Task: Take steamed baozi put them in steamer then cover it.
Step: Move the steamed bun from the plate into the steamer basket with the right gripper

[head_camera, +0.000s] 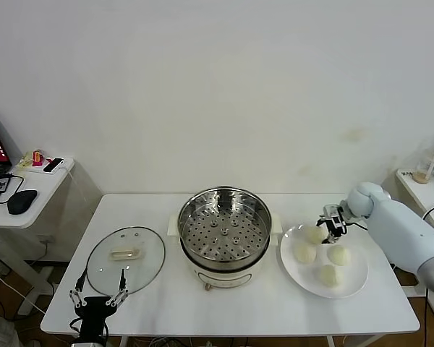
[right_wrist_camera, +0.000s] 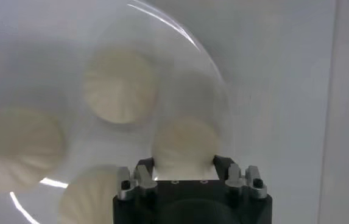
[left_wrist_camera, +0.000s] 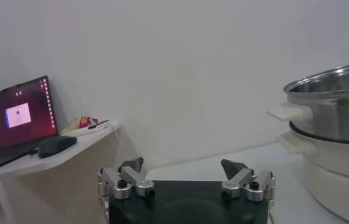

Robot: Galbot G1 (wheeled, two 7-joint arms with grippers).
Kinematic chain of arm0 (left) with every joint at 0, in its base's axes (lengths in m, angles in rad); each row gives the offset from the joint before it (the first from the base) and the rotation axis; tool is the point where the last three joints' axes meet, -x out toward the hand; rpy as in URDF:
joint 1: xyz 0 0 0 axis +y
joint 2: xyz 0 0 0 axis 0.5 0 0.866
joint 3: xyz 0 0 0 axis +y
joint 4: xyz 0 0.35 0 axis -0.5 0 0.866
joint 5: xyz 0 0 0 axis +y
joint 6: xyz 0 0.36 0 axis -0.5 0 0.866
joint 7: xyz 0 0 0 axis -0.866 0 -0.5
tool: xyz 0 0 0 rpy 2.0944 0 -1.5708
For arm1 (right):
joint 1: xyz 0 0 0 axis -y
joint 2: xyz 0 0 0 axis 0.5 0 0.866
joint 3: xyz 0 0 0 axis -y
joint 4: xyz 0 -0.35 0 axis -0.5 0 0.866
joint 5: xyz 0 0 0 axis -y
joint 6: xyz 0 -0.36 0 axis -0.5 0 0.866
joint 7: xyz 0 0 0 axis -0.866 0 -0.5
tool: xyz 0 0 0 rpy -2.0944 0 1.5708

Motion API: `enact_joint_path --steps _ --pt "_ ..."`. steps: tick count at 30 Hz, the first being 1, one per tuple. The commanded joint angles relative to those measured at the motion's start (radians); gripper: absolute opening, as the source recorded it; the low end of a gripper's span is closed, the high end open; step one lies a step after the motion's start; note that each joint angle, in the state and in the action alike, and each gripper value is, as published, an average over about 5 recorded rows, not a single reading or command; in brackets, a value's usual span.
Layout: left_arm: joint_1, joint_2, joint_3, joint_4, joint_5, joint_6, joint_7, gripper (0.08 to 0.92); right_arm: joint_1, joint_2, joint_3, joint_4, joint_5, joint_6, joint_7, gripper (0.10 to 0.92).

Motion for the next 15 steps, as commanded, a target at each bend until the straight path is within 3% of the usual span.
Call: enact_joint_path --steps 1,15 --pt "0.0 0.002 0.0 -0.001 0.0 0.001 0.0 0.823 0.014 -0.023 -0.017 0.034 0.026 0.0 0.002 0.611" --pt "-0.029 0.025 0.018 0.022 -0.008 0.003 0.002 0.823 0.319 -0.194 -0.226 0.28 0.279 -0.049 -0.018 0.612"
